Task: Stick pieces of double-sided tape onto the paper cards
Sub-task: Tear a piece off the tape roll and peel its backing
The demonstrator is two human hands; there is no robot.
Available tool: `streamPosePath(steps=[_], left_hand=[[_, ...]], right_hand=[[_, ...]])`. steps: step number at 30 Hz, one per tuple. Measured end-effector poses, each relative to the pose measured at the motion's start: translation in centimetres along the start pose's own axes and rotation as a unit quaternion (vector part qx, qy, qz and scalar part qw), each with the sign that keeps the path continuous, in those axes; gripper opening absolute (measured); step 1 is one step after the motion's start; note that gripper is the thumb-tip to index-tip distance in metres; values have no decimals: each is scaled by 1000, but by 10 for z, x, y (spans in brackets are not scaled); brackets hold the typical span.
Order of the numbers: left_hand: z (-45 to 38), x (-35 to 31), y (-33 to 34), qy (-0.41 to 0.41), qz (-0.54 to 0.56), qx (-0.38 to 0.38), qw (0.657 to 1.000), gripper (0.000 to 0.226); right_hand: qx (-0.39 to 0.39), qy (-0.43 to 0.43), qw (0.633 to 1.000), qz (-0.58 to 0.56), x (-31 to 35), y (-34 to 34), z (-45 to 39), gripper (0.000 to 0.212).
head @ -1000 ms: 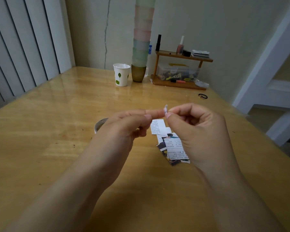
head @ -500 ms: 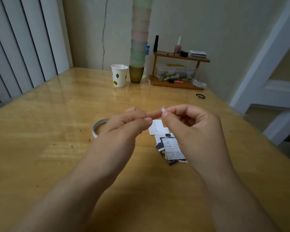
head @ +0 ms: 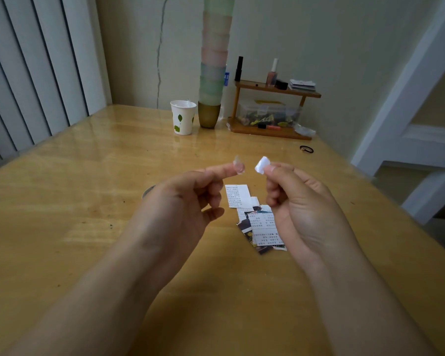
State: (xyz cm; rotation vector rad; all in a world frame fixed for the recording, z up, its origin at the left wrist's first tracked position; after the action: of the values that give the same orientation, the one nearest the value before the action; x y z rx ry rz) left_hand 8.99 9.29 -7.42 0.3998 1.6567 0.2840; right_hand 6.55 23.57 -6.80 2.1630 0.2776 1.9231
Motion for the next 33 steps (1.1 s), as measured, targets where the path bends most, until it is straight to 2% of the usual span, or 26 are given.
streamPosePath(steps=[2, 4, 6, 9, 12, 17, 23, 25, 27, 30, 33], left_hand=[[1, 2, -2, -4, -7, -22, 1000, 39], [0, 4, -3, -10, -11, -37, 999, 40], [-2, 4, -4, -18, -14, -40, 999, 44], [-5, 9, -7, -28, -29, -68, 997, 68], [-6, 13, -7, -41, -47, -73, 995, 80], [-6, 16, -4, -65, -50, -55, 995, 85], [-6, 18, -7, -71, -56, -47, 995, 62], [-6, 18, -8, -70, -63, -45, 995, 52], [-8, 19, -9, -56, -77, -45, 994, 27], [-12, 24, -13, -22, -108, -50, 993, 39], [-19, 28, -16, -16, -158, -68, 985, 45]], right_hand=[[-37, 11, 999, 12, 0, -8, -5, 9], [-98, -11, 988, 117, 1, -23, -12, 9], [-145, -50, 960, 235, 1, -38, -22, 11], [-160, -59, 930, 326, -9, -57, -38, 12], [-151, -36, 905, 395, -28, -71, -53, 10], [-189, -26, 878, 440, -41, -81, -64, 8], [-202, -35, 860, 468, -35, -81, -61, 22], [-180, -66, 869, 456, -25, -72, -56, 23], [-110, -102, 889, 432, -14, -56, -46, 19], [29, -139, 906, 398, -2, -27, -25, 16], [103, -158, 897, 399, 0, -9, -10, 16]])
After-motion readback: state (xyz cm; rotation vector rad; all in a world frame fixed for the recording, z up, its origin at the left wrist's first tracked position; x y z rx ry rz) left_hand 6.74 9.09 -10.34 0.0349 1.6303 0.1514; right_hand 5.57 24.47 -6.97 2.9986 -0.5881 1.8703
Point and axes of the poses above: each hand's wrist, its own z-axis away from the middle knuckle, its own y-axis out of the palm, x = y × z, the point moved 3 cm from there along -z, towards the middle knuckle, and after that the axes turned 1 degree about -x, right-handed, at the moved point
